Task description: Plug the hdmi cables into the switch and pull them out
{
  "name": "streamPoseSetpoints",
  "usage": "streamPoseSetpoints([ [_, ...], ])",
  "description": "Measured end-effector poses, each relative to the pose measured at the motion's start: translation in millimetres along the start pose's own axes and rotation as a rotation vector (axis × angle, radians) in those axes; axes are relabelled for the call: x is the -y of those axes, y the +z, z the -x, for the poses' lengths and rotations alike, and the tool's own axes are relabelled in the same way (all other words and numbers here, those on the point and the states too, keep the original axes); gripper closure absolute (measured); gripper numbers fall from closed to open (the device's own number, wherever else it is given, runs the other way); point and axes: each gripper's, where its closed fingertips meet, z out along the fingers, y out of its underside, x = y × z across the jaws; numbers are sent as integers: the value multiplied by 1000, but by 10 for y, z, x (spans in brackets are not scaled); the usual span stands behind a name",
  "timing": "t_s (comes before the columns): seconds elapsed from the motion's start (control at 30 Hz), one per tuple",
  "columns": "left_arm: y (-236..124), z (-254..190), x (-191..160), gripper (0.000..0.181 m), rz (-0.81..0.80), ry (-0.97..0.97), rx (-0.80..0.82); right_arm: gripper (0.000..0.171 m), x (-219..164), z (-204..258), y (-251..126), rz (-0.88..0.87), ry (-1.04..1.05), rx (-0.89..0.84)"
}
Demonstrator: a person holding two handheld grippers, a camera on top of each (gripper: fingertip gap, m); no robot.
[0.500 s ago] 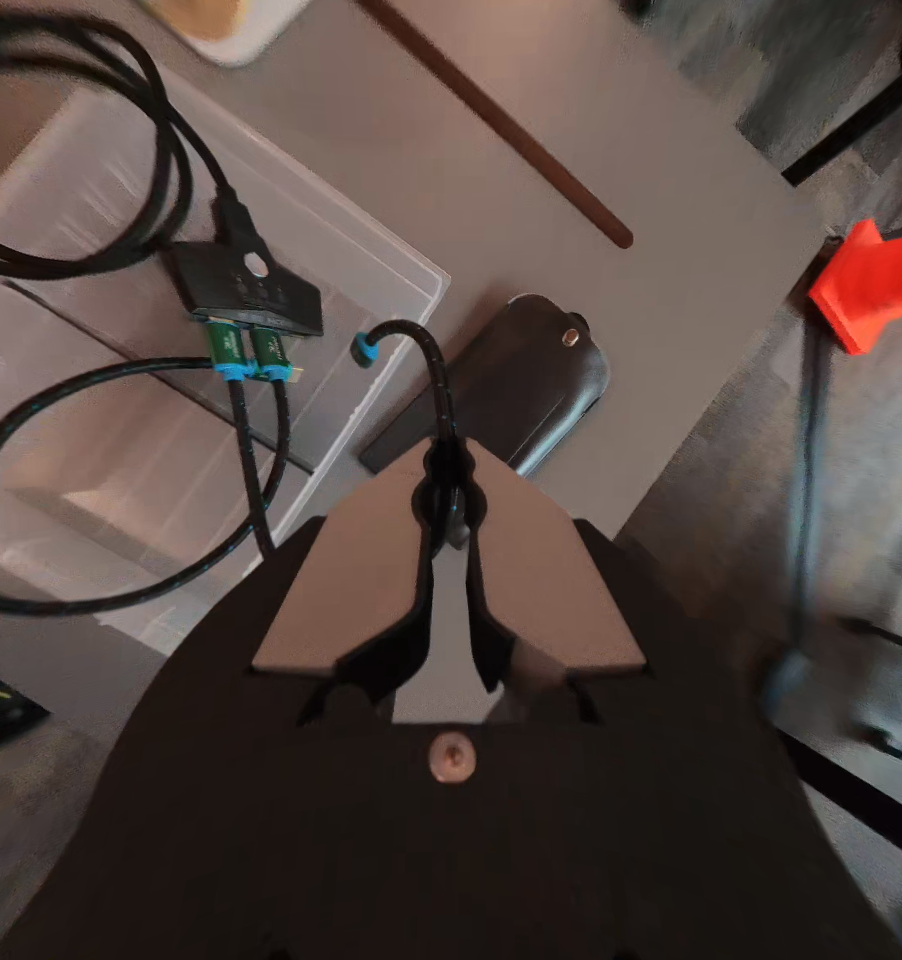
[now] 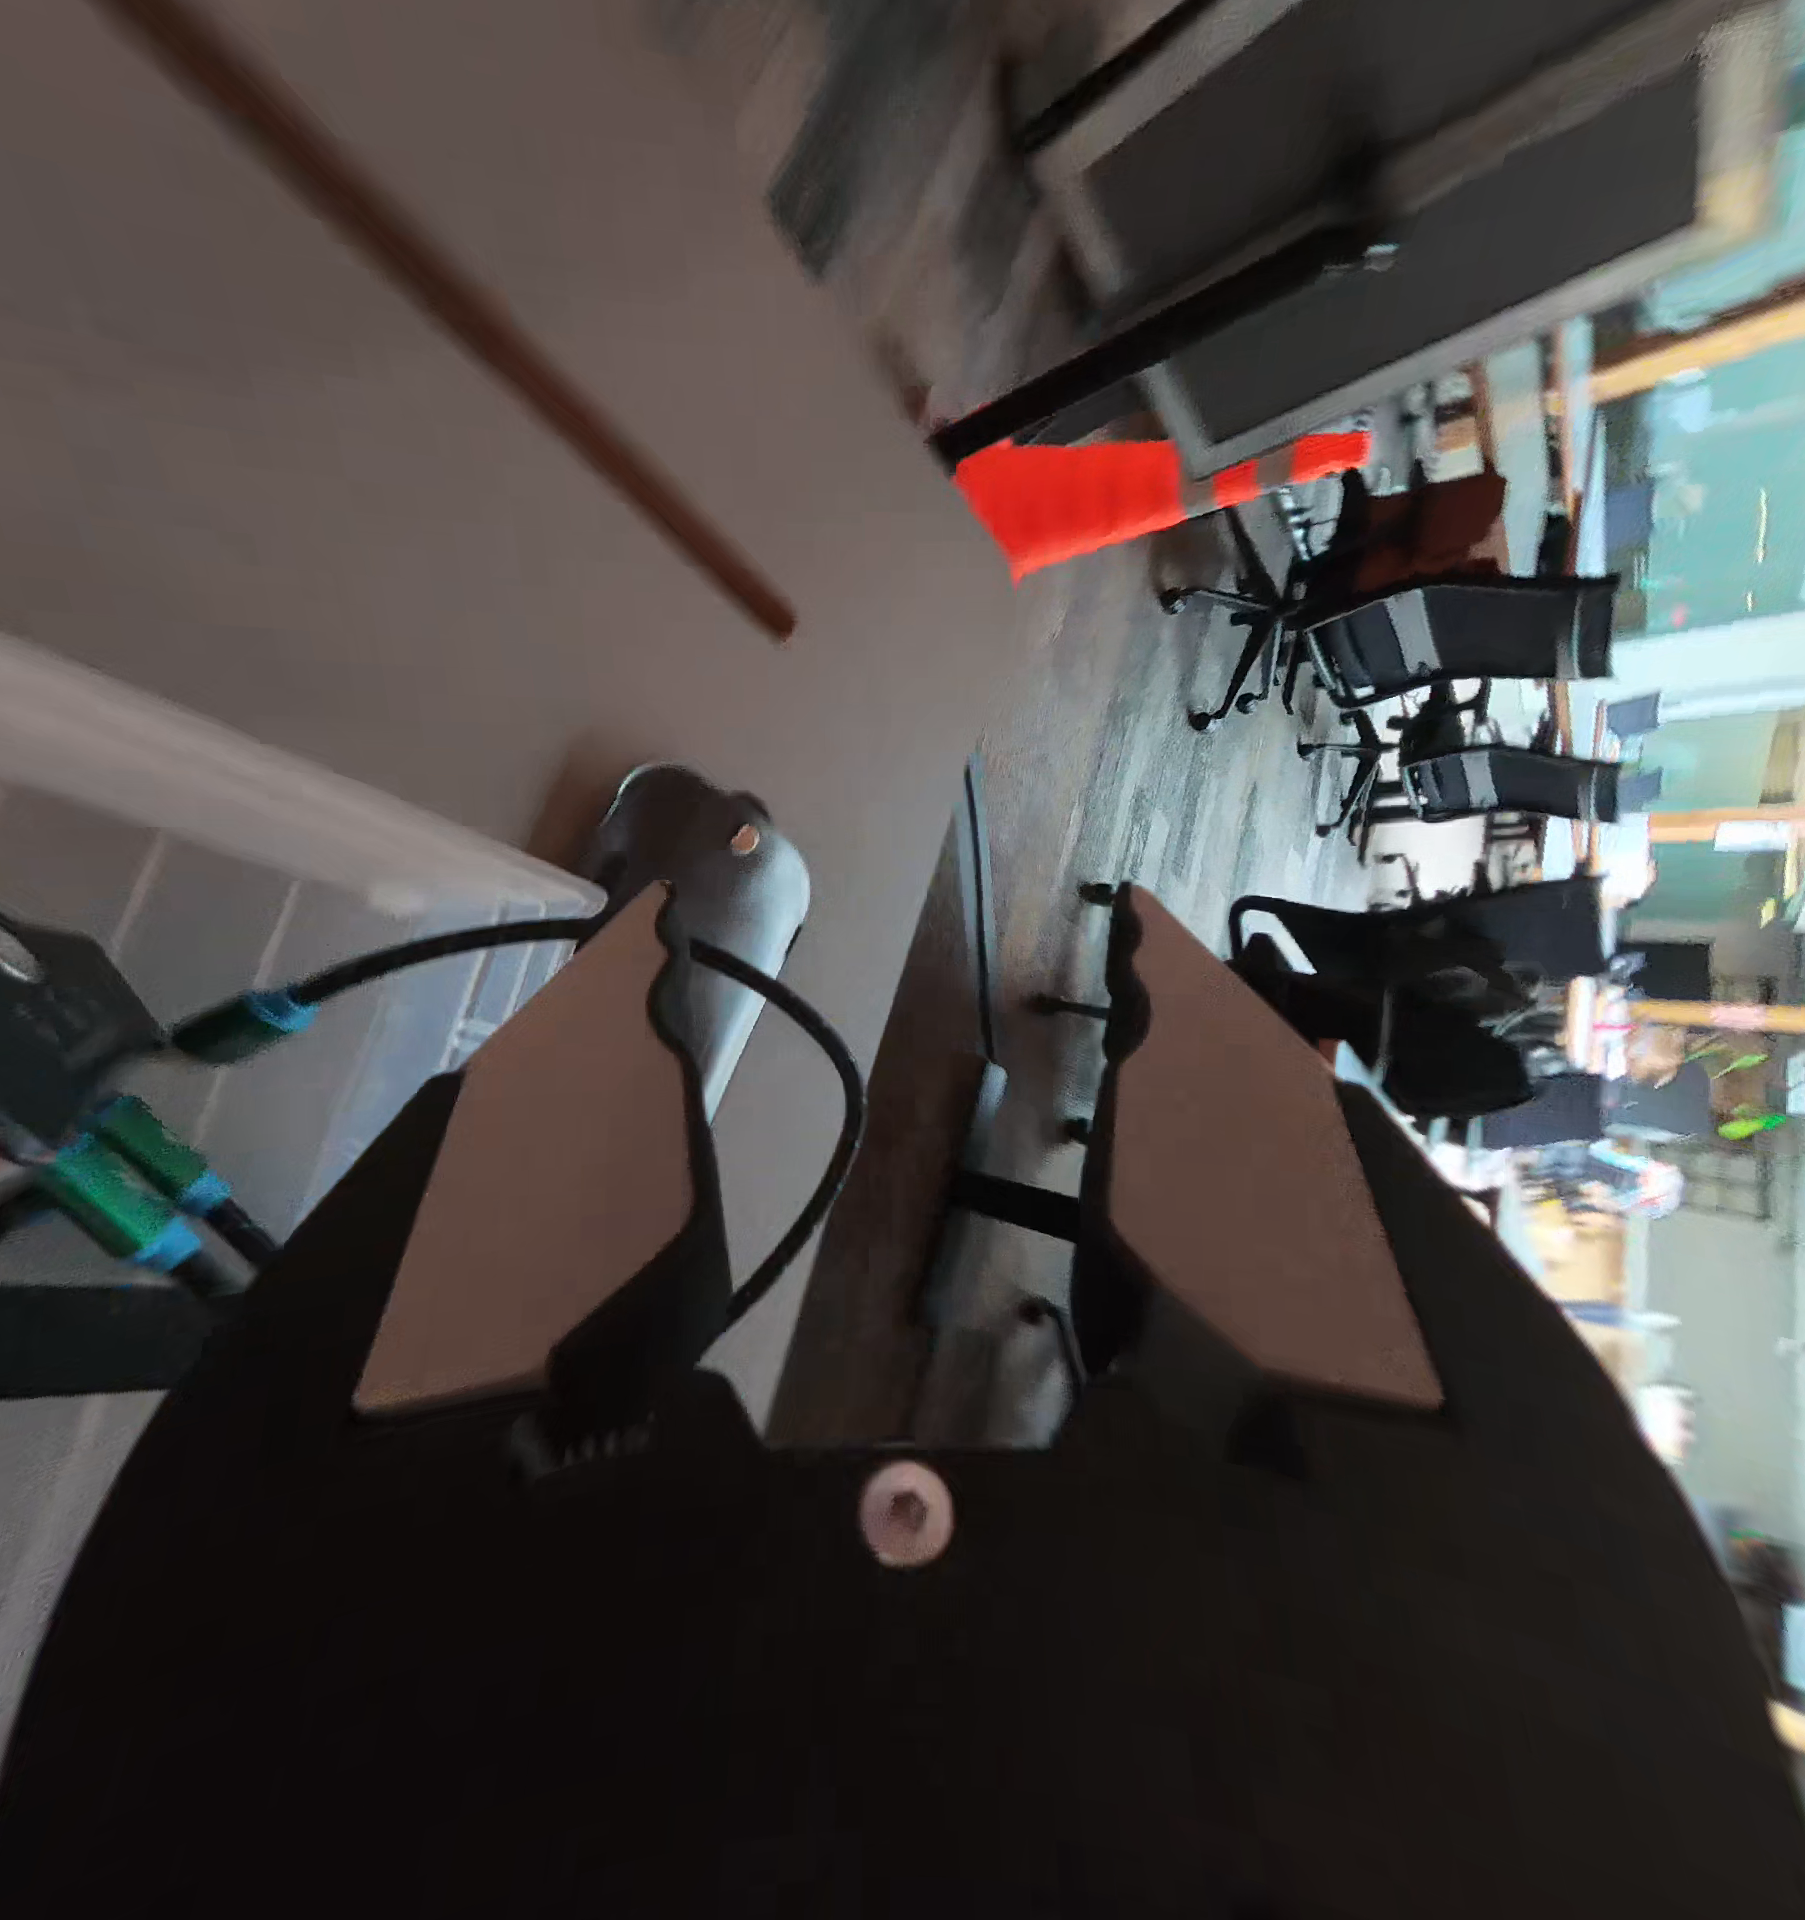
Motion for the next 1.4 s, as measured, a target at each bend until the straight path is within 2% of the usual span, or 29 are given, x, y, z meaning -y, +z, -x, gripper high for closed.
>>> streamPoseSetpoints([
  [0.03,-93,123,-99,151,25,-17,28,93,29,-112,-188,-45,83,-12],
  [0.1,-317,446,-345,151,94,-47,103,96,105,-122,-619,-165,242,56],
  [0.17,-571,850,-568,149,144,-93,191,95,233,194,-1112,-322,342,249],
  [0.27,-840,1477,-781,147,181,-158,292,93,355,1007,-1866,-524,343,581],
  [0.33,-809,1767,-849,139,233,-161,287,95,372,1646,-2259,-603,283,776],
  [0.4,-601,1948,-817,132,293,-114,260,98,393,2233,-2490,-652,230,900],
  [0.5,-79,2106,-807,131,418,-28,192,99,446,2982,-2582,-656,112,974],
  [0.57,311,2108,-930,125,530,-10,73,103,508,3344,-2599,-650,67,1006],
  [0.67,698,1984,-1232,118,687,178,-183,105,516,3725,-2684,-628,30,1137],
  [0.73,821,1830,-1403,114,709,391,-348,104,480,3843,-2660,-612,19,1177],
  [0.8,1006,1866,-1448,135,663,587,-355,104,419,3902,-2555,-581,7,1169],
  [0.83,1079,1823,-1457,144,637,626,-397,105,385,3924,-2500,-563,2,1164],
  [0.93,1201,1678,-1599,154,674,628,-543,105,331,3953,-2417,-535,7,1179],
  [1.0,1197,1595,-1657,179,699,599,-634,105,326,3935,-2426,-536,22,1204],
  [1.07,1161,1616,-1684,179,724,606,-665,106,338,3882,-2462,-558,49,1223],
  [1.13,1120,1681,-1658,179,731,614,-632,110,341,3815,-2483,-586,75,1219],
  [1.3,856,2082,-1027,178,480,487,-420,114,250,3779,-2562,-615,103,1228],
  [1.4,477,2323,-318,179,236,382,-278,114,146,3816,-2651,-624,93,1235],
])
